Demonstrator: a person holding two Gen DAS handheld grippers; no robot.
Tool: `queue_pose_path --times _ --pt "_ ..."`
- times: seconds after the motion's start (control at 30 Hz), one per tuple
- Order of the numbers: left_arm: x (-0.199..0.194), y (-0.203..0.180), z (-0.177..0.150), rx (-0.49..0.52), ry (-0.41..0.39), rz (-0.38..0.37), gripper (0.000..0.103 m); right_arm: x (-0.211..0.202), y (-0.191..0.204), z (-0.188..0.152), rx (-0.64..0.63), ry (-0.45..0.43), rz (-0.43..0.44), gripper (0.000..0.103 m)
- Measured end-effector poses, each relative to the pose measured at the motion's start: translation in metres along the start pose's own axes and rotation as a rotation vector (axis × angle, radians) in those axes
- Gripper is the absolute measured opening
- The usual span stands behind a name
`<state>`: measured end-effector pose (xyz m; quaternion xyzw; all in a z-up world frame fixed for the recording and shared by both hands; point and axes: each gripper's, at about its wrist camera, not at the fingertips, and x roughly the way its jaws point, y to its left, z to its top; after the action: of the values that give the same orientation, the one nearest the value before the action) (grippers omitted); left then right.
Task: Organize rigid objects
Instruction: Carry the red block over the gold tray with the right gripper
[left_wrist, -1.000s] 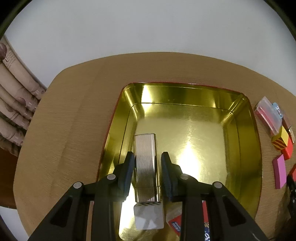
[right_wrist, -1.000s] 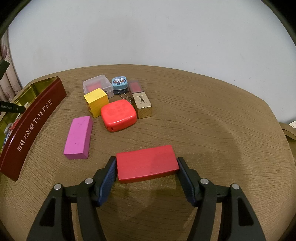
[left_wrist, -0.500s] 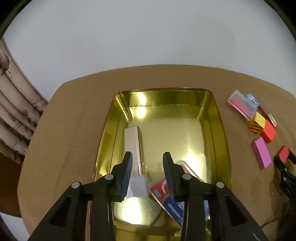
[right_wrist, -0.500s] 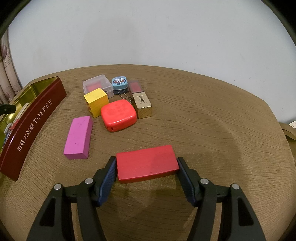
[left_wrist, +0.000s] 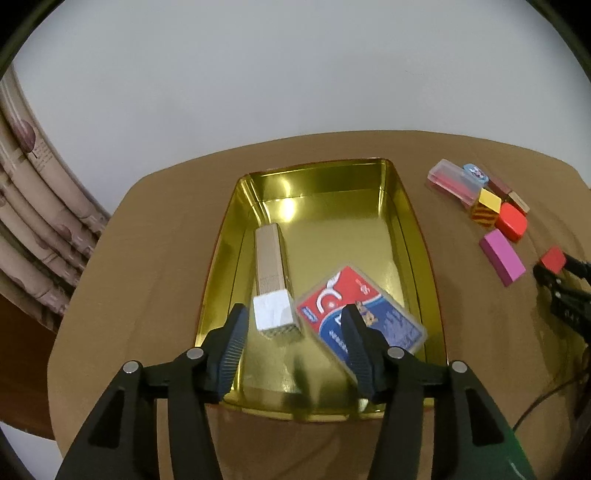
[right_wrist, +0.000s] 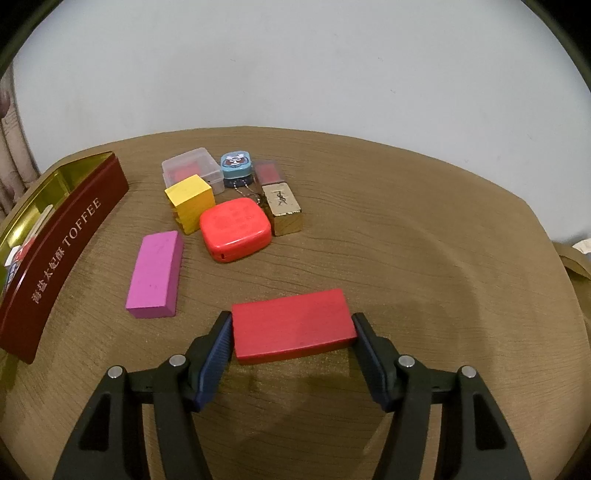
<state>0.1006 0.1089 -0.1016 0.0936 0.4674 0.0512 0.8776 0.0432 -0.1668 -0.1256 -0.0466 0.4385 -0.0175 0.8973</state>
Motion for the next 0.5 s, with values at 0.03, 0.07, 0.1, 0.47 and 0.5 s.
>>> queue_pose_path --times 0.03,0.07,0.1,0.47,0.5 --pt "0.000 0.000 -0.001 0.002 -0.003 0.002 0.052 -0.001 0.002 0.000 0.000 0.003 -0.011 0.064" --pt "0.000 0.001 -0.004 0.001 -0.004 0.003 0.054 -0.001 0.002 0.001 0.003 0.006 -0.015 0.064" --pt "0.000 0.003 -0.005 -0.001 -0.007 0.001 0.055 -0.003 0.003 0.001 0.009 0.008 -0.021 0.064" --pt "-0.004 0.024 -0.014 -0.056 -0.024 0.009 0.062 -0.040 0.027 0.029 0.007 -0.077 0.005 0.064" --pt "-0.005 0.024 -0.015 -0.060 -0.024 0.003 0.062 -0.044 0.034 0.033 -0.003 -0.084 0.015 0.064"
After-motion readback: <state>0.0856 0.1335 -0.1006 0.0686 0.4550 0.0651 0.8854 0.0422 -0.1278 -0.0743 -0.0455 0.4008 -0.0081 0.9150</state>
